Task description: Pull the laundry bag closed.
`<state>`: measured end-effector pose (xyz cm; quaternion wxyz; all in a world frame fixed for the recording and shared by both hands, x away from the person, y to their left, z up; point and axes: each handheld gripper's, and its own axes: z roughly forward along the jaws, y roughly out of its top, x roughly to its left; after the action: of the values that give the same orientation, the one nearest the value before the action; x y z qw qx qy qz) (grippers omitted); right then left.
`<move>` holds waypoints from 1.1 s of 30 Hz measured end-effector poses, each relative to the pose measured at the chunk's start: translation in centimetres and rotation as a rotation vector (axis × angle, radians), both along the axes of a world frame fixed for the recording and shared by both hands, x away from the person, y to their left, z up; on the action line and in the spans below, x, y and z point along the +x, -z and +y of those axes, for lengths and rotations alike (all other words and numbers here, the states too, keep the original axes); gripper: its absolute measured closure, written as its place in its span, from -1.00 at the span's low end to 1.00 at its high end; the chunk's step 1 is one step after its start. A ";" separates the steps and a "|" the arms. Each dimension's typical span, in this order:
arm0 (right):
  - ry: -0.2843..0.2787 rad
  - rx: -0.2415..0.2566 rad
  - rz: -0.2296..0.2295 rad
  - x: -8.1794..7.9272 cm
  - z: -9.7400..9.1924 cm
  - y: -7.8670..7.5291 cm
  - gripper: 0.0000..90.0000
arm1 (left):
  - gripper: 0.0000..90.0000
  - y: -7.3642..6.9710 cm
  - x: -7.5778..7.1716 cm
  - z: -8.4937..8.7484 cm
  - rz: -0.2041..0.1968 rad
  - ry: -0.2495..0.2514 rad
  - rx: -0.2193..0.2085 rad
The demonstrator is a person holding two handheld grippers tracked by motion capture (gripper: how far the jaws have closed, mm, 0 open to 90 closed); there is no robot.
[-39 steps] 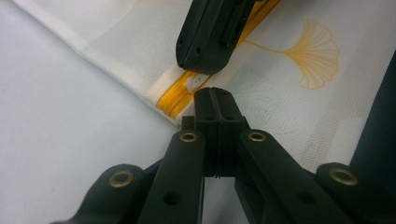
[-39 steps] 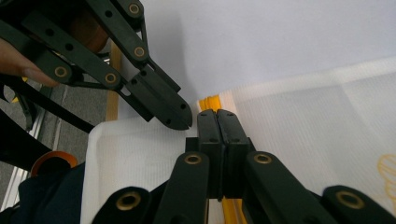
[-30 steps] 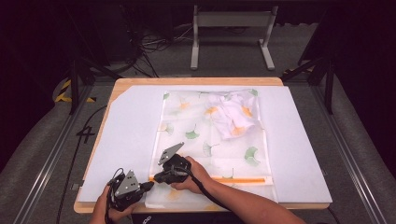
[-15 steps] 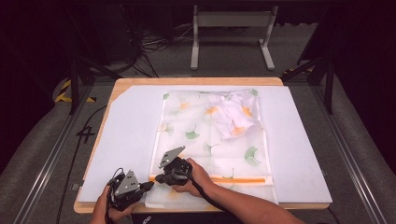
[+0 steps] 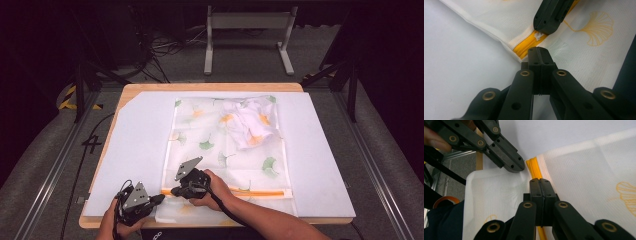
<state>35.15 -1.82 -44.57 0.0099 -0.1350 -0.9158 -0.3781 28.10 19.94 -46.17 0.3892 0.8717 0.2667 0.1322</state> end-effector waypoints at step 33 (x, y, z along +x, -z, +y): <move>0.011 -0.047 -0.008 -0.9 -5.9 -0.8 1.00 | 1.00 0.0 0.1 0.1 0.005 0.004 -0.008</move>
<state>34.27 -7.75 -43.76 0.0010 -0.1386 -0.9237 -0.3573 28.19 20.02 -46.19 0.3923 0.8710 0.2665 0.1282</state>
